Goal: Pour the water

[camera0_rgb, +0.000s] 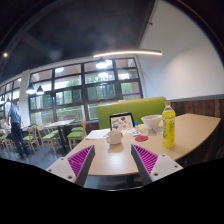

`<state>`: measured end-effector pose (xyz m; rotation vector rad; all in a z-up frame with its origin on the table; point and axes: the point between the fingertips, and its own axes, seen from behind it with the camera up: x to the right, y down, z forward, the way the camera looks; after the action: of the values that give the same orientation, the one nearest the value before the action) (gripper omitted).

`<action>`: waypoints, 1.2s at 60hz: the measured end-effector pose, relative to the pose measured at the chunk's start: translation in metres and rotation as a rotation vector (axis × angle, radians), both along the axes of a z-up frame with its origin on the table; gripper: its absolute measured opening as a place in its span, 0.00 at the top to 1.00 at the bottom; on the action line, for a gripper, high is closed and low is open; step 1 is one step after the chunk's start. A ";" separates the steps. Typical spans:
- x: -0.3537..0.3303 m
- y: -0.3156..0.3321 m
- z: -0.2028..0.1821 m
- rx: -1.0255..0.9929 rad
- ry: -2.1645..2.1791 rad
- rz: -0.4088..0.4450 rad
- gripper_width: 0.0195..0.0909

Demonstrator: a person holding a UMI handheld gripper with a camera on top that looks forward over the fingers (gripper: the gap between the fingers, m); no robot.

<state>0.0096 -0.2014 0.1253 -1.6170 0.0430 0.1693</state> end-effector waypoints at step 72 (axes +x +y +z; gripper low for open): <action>0.261 0.251 -0.029 -0.046 -0.314 -0.312 0.89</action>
<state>0.2708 0.0494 0.0964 -1.6442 0.0566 -0.3277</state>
